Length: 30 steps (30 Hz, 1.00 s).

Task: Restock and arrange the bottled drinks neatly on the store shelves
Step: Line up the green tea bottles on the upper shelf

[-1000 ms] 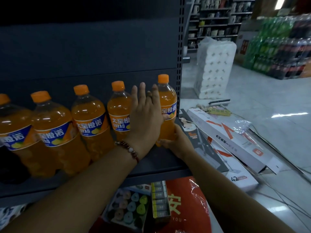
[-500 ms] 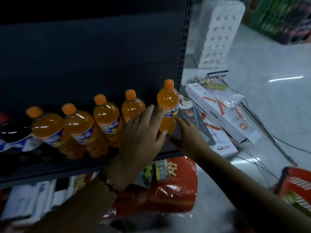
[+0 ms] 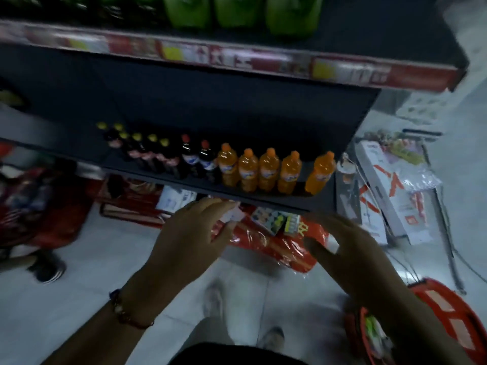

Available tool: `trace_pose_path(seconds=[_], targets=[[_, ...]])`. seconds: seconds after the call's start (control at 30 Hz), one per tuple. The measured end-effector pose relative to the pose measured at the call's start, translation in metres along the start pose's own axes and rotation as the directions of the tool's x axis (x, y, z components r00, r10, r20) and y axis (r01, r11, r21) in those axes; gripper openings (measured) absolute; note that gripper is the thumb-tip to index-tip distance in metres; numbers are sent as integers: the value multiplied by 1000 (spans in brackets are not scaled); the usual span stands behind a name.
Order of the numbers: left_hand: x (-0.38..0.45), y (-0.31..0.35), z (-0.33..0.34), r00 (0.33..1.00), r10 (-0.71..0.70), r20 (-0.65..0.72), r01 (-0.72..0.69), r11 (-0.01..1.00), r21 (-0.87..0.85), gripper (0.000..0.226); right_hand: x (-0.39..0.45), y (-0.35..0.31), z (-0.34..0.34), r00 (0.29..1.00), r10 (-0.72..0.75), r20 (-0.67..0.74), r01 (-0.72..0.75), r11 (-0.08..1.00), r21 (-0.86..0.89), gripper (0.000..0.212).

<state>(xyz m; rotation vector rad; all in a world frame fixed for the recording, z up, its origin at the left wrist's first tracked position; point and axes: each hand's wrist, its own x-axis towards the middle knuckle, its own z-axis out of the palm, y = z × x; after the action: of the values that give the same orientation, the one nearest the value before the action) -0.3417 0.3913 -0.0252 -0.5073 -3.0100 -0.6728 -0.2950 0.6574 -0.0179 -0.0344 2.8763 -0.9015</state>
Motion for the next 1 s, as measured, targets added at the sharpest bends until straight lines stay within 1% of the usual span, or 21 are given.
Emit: trace_pose_path(seconds=[0.03,0.1,0.2,0.3,0.37,0.43,0.5,0.57,0.63,0.7,0.87,0.93,1.0], targets=[[-10,-7,-16,1000,-3,-11,3,1000,28,41,-3,-14,1,1000,-29,8,29,1000,-12,49],[-28,-29,-39,997,-53,-49,57,996,75,43,-1,-41,8,995,-92,22,94,994,-60,54],[-51,-74,-69,976,-141,-164,159,982,101,47,13,-92,23,983,-175,52,180,977,-116,61],[-69,-129,-110,940,-204,-274,250,957,145,56,33,-151,43,959,-269,86,278,955,-106,64],[-77,-166,-143,926,-195,-322,263,947,185,60,49,-197,52,939,-336,76,340,938,-65,61],[-85,-208,-182,913,-176,-368,267,940,212,57,69,-250,61,919,-394,20,395,917,-60,59],[-85,-246,-221,916,-153,-372,255,936,242,59,89,-304,62,914,-406,-23,403,912,-73,60],[-78,-283,-266,920,-100,-378,224,928,299,63,110,-361,60,902,-425,-81,417,904,-97,62],[-62,-318,-313,914,-58,-401,207,918,339,65,131,-416,57,862,-479,-165,463,877,-128,64],[-40,-346,-354,905,-20,-425,191,911,365,65,152,-466,52,822,-525,-221,496,850,-175,65],[24,-407,-427,892,66,-447,123,916,381,67,222,-567,34,766,-596,-239,535,799,-275,64],[53,-436,-446,881,57,-469,127,927,352,69,256,-598,29,760,-607,-233,534,787,-309,63],[81,-462,-456,887,14,-461,142,943,302,71,291,-622,26,772,-604,-198,528,783,-328,62]])
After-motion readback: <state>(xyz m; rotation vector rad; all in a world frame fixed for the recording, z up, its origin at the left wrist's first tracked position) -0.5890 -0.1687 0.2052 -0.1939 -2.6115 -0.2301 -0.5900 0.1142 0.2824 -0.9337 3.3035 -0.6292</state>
